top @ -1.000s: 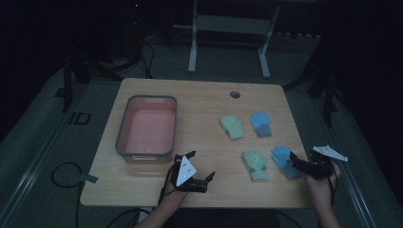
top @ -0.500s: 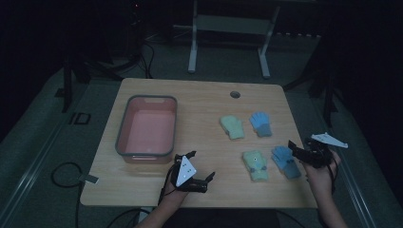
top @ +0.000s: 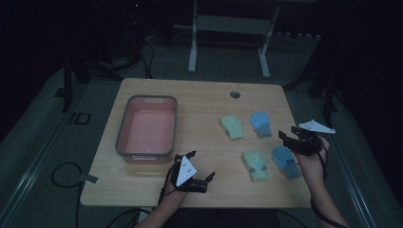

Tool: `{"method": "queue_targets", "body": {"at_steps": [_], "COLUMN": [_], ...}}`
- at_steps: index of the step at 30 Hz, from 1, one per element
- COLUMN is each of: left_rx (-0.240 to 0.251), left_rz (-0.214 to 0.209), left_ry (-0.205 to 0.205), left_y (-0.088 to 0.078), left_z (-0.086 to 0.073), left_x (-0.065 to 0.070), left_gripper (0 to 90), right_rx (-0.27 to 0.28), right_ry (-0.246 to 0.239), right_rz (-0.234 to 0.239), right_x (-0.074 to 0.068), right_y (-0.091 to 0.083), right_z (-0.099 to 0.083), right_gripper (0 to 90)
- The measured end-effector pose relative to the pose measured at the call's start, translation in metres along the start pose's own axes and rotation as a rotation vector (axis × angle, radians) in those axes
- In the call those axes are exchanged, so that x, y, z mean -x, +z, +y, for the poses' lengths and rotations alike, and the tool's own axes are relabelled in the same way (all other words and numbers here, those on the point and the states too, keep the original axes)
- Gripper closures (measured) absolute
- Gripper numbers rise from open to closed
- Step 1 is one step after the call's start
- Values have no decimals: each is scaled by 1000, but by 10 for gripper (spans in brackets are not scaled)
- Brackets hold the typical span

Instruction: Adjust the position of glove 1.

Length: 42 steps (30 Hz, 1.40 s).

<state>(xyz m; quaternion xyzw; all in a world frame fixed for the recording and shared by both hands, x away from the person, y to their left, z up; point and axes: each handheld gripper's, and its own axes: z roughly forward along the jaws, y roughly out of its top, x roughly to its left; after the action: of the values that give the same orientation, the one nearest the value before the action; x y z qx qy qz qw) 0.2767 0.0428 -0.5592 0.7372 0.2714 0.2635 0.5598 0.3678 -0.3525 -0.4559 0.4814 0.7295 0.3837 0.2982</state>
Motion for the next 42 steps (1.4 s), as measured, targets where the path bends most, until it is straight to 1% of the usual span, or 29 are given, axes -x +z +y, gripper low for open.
{"method": "queue_targets", "body": {"at_steps": [4,6,7,8,9,10,13,14,17,24,25,26,27,30,35,39,42], "left_rx": [0,1,0,0,0,1,0,0,1,1,1,1,1,1,3,3,4], "left_rz": [-2,-1,-1,0,0,-1,-2,-2,-3,-4,-4,-5,-5,-7,-8,-7,-8], "left_ry": [-3,-2,-1,0,0,0,0,1,2,3,3,3,3,3,4,4,5], "left_y": [0,0,0,0,0,0,0,0,0,0,0,0,0,0,0,0,0], "left_z": [0,0,0,0,0,0,0,0,0,0,0,0,0,0,0,0,0], "left_x": [0,0,0,0,0,0,0,0,0,0,0,0,0,0,0,0,0], "left_gripper": [21,21,21,21,21,21,21,21,21,21,21,21,21,21,21,21,21], "right_rx": [4,5,5,3,3,2,-3,-7,-14,-52,-52,-57,-57,-67,-89,-106,-125], "right_ry": [-17,-19,-30,-37,-37,-37,-62,-67,-79,-110,-118,-120,-120,-123,-137,-134,-141], "right_rz": [19,39,36,42,42,51,77,94,118,222,223,235,235,273,295,300,305], "right_x": [-6,-8,-10,-12,-12,-13,-20,-21,-26,-42,-44,-46,-46,-54,-61,-64,-67], "right_y": [6,9,10,12,12,14,19,21,27,48,52,55,55,70,87,102,113], "right_z": [9,12,13,15,15,16,20,21,24,29,29,29,29,31,36,40,42], "right_gripper": [420,427,438,442,442,443,472,483,490,511,519,521,521,536,555,577,583]}}
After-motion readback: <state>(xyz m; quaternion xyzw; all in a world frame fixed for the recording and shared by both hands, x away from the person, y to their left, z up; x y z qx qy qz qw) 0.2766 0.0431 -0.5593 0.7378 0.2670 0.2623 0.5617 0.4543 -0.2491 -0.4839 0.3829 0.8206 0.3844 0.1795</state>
